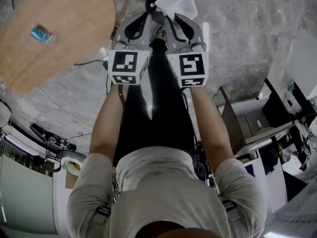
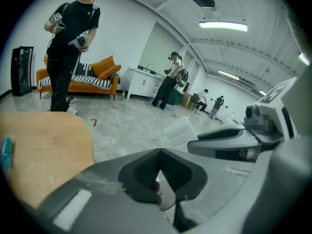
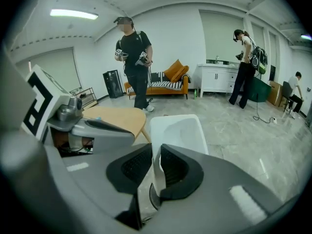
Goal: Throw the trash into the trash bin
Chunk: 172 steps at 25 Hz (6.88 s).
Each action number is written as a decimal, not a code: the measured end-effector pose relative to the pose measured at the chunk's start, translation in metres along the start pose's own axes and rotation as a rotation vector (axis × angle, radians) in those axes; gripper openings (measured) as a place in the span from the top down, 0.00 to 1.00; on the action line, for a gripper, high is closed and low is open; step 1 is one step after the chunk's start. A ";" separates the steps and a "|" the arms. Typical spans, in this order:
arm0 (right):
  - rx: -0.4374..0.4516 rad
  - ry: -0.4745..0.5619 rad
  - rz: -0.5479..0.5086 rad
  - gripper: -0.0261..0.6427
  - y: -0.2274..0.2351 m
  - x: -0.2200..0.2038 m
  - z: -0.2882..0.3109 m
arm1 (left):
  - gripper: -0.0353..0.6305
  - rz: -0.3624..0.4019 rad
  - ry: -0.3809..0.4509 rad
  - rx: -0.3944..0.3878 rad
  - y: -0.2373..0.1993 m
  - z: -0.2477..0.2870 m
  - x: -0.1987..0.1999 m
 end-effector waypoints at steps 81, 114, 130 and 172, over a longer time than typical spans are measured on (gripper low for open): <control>0.047 0.206 -0.122 0.95 -0.053 0.190 -0.094 | 0.92 0.071 0.180 0.029 0.013 -0.119 0.185; 0.155 0.649 -0.298 0.95 -0.183 0.373 -0.223 | 0.92 0.083 0.673 0.203 0.026 -0.334 0.331; 0.305 0.681 -0.323 0.95 -0.161 0.385 -0.236 | 0.92 0.039 0.664 0.332 0.051 -0.333 0.335; 0.472 0.328 -0.458 0.95 -0.510 0.350 -0.002 | 0.92 -0.245 0.567 0.512 -0.303 -0.520 0.152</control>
Point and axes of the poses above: the fingertips, and each gripper's own axes: z forward along the fingers, y to its right, x out of its top, the point moved 6 cm from there along -z, backward along the fingers, and after that the axes turned 5 degrees about x, right-handed, at the moved point
